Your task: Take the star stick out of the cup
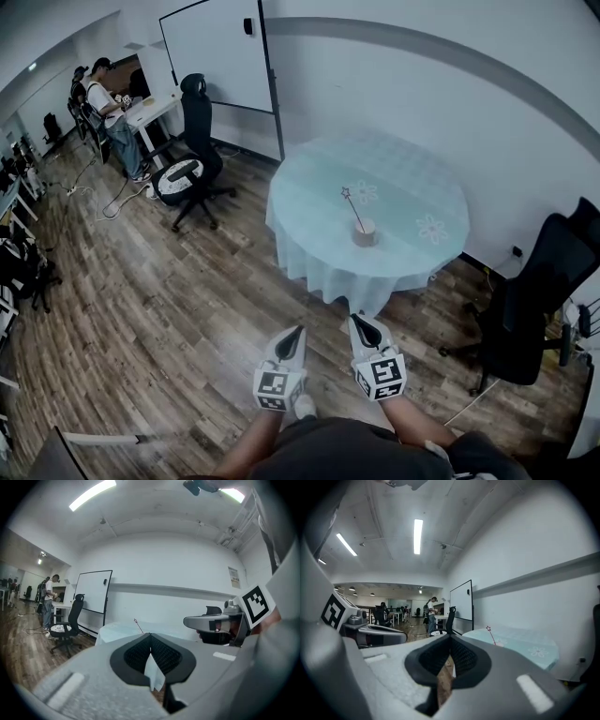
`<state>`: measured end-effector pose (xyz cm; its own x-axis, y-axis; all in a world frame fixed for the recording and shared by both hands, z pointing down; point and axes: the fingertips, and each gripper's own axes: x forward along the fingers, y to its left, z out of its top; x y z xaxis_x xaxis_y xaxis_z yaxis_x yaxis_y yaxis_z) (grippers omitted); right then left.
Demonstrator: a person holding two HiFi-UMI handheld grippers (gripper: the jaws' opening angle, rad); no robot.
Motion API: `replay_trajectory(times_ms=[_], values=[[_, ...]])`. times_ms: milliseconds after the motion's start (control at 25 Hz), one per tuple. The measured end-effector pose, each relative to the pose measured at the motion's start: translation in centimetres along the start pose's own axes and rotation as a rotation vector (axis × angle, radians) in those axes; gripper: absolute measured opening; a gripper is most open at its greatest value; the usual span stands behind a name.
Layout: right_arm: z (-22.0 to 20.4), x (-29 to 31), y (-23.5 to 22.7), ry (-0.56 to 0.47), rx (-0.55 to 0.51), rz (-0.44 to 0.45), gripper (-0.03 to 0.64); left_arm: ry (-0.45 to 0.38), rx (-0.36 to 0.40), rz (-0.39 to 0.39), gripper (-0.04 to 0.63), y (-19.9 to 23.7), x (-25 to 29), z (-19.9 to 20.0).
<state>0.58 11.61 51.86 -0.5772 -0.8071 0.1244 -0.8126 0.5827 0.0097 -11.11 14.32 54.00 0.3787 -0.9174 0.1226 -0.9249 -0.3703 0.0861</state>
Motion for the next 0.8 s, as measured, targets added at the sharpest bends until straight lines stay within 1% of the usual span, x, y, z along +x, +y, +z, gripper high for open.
replay_trajectory(times_ms=[160, 400, 600, 800], values=[[0.3, 1.8, 0.9, -0.003, -0.007, -0.022, 0.003, 0.000, 0.002, -0.046, 0.005, 1.6, 0.9, 0.2], [0.5, 3.4, 1.2, 0.003, -0.001, -0.083, 0.003, -0.011, 0.006, -0.111, 0.005, 3.1, 1.8, 0.7], [0.3, 4.7, 0.3, 0.018, -0.003, -0.100, 0.003, -0.012, 0.002, -0.128, 0.005, 4.0, 3.2, 0.8], [-0.2, 6.6, -1.0, 0.032, 0.034, -0.118, 0.004, 0.014, -0.003, -0.139, 0.005, 4.8, 4.9, 0.0]])
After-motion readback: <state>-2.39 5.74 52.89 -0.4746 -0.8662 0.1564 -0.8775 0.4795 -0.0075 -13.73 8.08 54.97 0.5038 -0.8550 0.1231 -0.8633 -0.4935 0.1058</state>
